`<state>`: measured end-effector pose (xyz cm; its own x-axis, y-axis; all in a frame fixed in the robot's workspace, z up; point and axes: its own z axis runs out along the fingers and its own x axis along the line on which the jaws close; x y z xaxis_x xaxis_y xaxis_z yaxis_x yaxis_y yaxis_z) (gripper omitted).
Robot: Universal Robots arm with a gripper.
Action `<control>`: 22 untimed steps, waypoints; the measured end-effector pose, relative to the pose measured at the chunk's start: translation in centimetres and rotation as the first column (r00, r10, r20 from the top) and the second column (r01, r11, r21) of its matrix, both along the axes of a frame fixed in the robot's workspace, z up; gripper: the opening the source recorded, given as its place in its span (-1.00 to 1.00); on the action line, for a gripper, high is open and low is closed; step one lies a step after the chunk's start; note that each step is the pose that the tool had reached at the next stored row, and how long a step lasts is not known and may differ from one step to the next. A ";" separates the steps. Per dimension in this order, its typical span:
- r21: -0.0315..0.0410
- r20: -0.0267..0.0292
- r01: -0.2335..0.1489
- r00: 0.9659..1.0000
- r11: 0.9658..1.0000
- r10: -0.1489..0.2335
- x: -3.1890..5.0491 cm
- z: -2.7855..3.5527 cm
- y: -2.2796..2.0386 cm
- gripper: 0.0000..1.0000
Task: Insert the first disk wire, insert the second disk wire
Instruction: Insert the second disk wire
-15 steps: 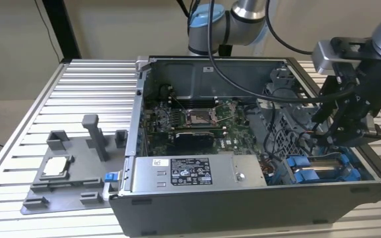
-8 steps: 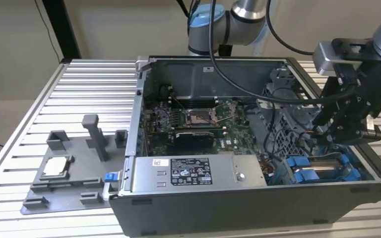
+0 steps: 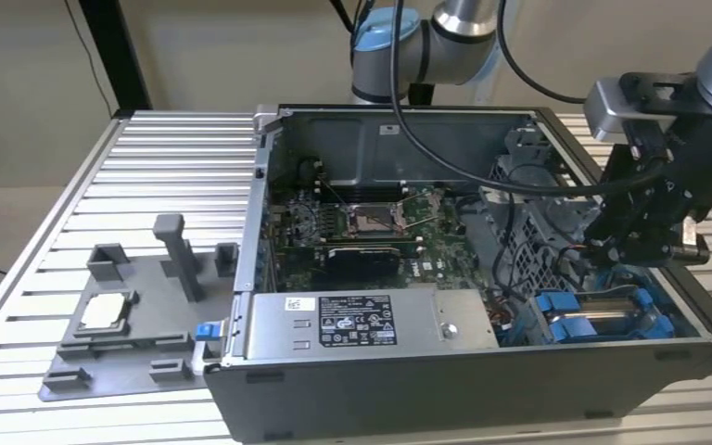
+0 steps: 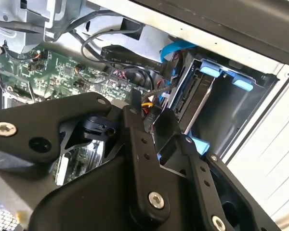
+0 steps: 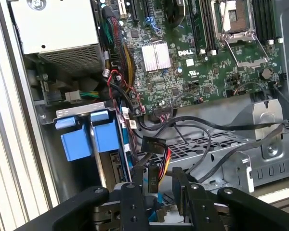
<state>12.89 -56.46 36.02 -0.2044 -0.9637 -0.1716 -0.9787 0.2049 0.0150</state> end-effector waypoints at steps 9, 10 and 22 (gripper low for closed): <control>0.000 -0.007 0.000 1.000 1.000 0.000 0.03 0.20 -0.01 1.00; 0.000 -0.008 0.000 1.000 1.000 0.000 0.05 0.23 -0.01 1.00; -0.002 -0.011 0.000 1.000 1.000 0.000 0.07 0.38 -0.01 1.00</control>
